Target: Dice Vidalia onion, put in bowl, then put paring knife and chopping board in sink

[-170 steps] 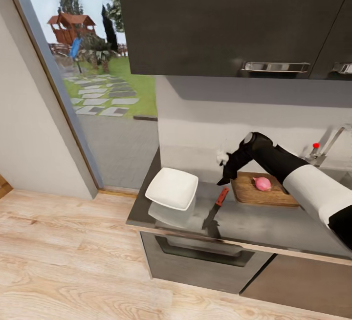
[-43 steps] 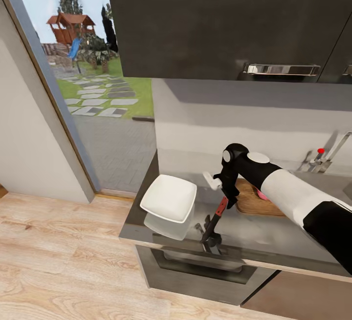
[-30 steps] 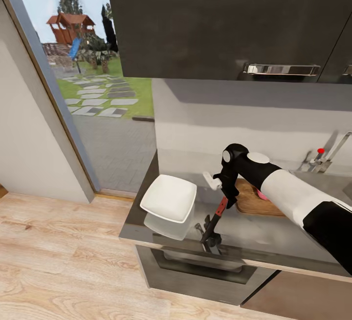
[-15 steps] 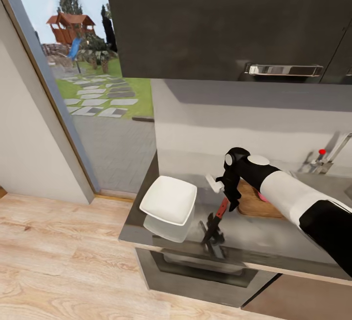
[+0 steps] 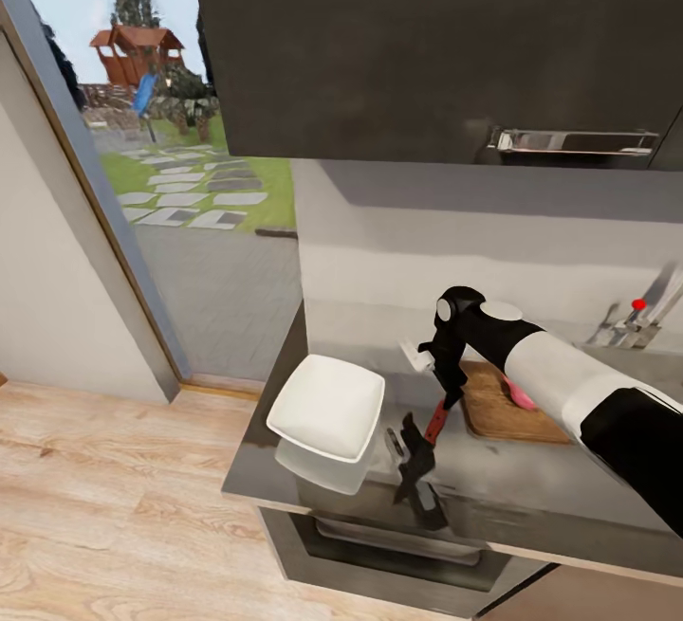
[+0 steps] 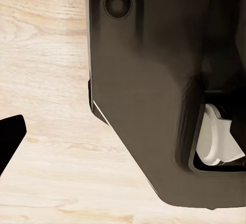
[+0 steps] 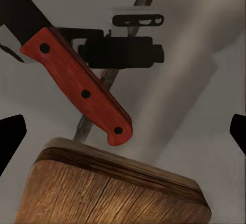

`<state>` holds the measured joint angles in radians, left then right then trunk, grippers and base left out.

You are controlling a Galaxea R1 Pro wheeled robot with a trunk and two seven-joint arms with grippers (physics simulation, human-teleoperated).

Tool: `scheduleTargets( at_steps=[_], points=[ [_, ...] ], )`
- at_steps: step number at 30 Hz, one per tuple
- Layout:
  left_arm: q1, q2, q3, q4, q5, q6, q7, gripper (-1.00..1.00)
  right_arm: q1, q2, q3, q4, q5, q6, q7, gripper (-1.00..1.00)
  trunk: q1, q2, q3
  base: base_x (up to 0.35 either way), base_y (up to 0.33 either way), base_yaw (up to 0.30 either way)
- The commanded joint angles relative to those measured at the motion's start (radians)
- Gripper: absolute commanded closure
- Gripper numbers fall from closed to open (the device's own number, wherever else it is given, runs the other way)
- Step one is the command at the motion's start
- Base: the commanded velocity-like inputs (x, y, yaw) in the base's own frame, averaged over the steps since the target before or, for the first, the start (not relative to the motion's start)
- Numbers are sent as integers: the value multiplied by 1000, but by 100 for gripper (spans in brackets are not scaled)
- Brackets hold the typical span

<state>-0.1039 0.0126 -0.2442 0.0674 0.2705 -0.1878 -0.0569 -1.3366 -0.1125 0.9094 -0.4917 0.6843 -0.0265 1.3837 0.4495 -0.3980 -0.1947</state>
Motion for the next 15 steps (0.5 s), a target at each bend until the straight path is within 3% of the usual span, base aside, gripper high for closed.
scheduleTargets(
  at_steps=[1,15],
  points=[
    [-2,0,-7,5,10,-7,-6,-100,-1,-1,4,-2,1,-3,0,-100,1,-2,-2,5,0,0],
    [-2,0,-7,5,10,-7,-6,-100,-1,-1,5,29,0,-3,5,-100,1,-2,-2,37,16,0]
  ],
)
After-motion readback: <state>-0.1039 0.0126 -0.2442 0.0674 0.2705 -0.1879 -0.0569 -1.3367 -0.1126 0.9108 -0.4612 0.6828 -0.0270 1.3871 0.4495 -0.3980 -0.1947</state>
